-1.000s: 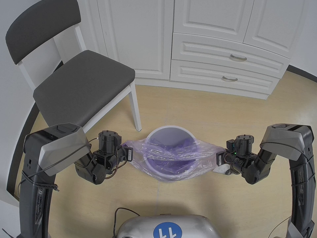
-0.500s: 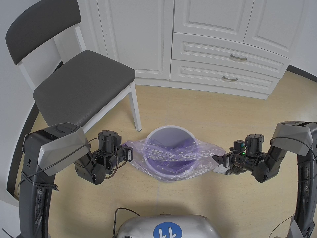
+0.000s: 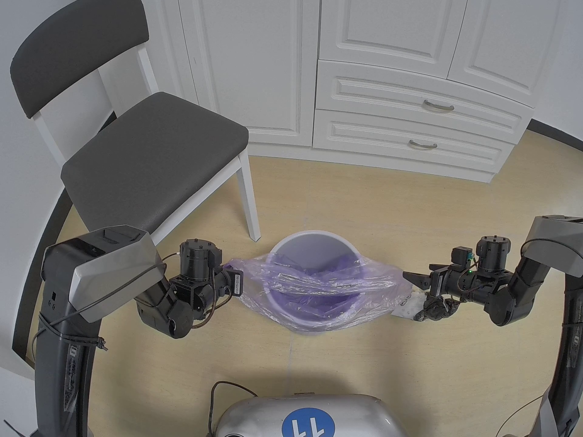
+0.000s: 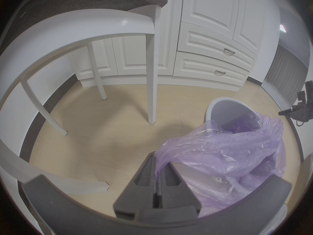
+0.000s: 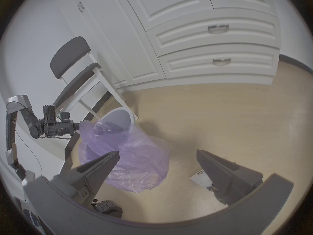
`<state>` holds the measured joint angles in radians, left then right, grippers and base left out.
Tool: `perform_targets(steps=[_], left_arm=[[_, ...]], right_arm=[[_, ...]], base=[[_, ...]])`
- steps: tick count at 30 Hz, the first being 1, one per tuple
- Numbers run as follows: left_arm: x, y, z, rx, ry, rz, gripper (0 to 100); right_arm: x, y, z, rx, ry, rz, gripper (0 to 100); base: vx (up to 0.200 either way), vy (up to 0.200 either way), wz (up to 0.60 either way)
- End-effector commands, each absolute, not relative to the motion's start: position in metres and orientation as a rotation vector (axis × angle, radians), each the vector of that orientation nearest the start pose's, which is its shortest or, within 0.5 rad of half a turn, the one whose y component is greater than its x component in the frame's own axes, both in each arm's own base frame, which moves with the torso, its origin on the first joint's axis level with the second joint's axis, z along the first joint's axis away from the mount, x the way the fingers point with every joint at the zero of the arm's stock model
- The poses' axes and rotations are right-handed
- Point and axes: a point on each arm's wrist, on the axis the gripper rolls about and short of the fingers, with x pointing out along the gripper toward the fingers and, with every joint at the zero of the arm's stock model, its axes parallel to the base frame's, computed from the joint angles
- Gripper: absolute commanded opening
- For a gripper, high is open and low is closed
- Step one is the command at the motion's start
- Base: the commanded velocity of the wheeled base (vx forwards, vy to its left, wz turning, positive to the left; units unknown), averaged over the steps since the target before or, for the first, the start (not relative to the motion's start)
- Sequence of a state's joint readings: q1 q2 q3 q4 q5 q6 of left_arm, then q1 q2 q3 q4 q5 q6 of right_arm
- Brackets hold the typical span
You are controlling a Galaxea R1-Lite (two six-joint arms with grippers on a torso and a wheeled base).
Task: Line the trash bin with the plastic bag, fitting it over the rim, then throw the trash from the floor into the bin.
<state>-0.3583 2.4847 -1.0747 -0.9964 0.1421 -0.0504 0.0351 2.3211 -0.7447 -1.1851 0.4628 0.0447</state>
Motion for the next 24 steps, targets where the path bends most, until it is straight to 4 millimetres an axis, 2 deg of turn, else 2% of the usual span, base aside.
perform_targets(steps=[1, 2, 3, 4, 6, 11, 12, 13, 16, 19, 24], left_arm=[[0.399, -0.148, -0.021, 0.062, 0.436, -0.216, 0], [0.395, -0.148, -0.019, 0.067, 0.442, -0.222, 0], [0.395, -0.148, -0.019, 0.067, 0.442, -0.222, 100], [0.39, -0.149, -0.017, 0.067, 0.448, -0.25, 100], [0.384, -0.147, -0.015, 0.065, 0.458, -0.287, 100], [0.368, -0.135, 0.001, 0.105, 0.461, -0.381, 100], [0.368, -0.135, 0.001, 0.105, 0.461, -0.381, 100], [0.357, -0.128, 0.01, 0.11, 0.463, -0.442, 100], [0.342, -0.123, 0.026, 0.097, 0.446, -0.545, 100], [0.338, -0.12, 0.032, 0.108, 0.432, -0.559, 100], [0.33, -0.114, 0.042, 0.127, 0.35, -0.566, 100]], right_arm=[[0.356, 0.054, 0.05, 0.054, 0.297, 0.449, 100], [0.353, 0.065, 0.056, 0.019, 0.278, 0.404, 100], [0.353, 0.065, 0.056, 0.019, 0.278, 0.404, 100], [0.348, 0.08, 0.058, -0.047, 0.267, 0.332, 100], [0.338, 0.096, 0.057, -0.128, 0.255, 0.29, 100], [0.317, 0.135, 0.059, -0.187, 0.145, 0.363, 100], [0.317, 0.135, 0.059, -0.187, 0.145, 0.363, 100], [0.316, 0.144, 0.062, -0.249, 0.123, 0.394, 100], [0.321, 0.151, 0.069, -0.406, 0.117, 0.421, 100], [0.321, 0.156, 0.076, -0.468, 0.137, 0.445, 100], [0.305, 0.186, 0.087, -0.612, 0.217, 0.563, 100]], base=[[0.0, 0.0, 0.0], [0.0, 0.0, 0.0], [0.0, 0.0, 0.0], [0.0, 0.0, 0.0], [0.0, 0.0, 0.0], [0.0, 0.0, 0.0], [0.0, 0.0, 0.0], [0.0, 0.0, 0.0], [0.0, 0.0, 0.0], [0.0, 0.0, 0.0], [0.0, 0.0, 0.0]])
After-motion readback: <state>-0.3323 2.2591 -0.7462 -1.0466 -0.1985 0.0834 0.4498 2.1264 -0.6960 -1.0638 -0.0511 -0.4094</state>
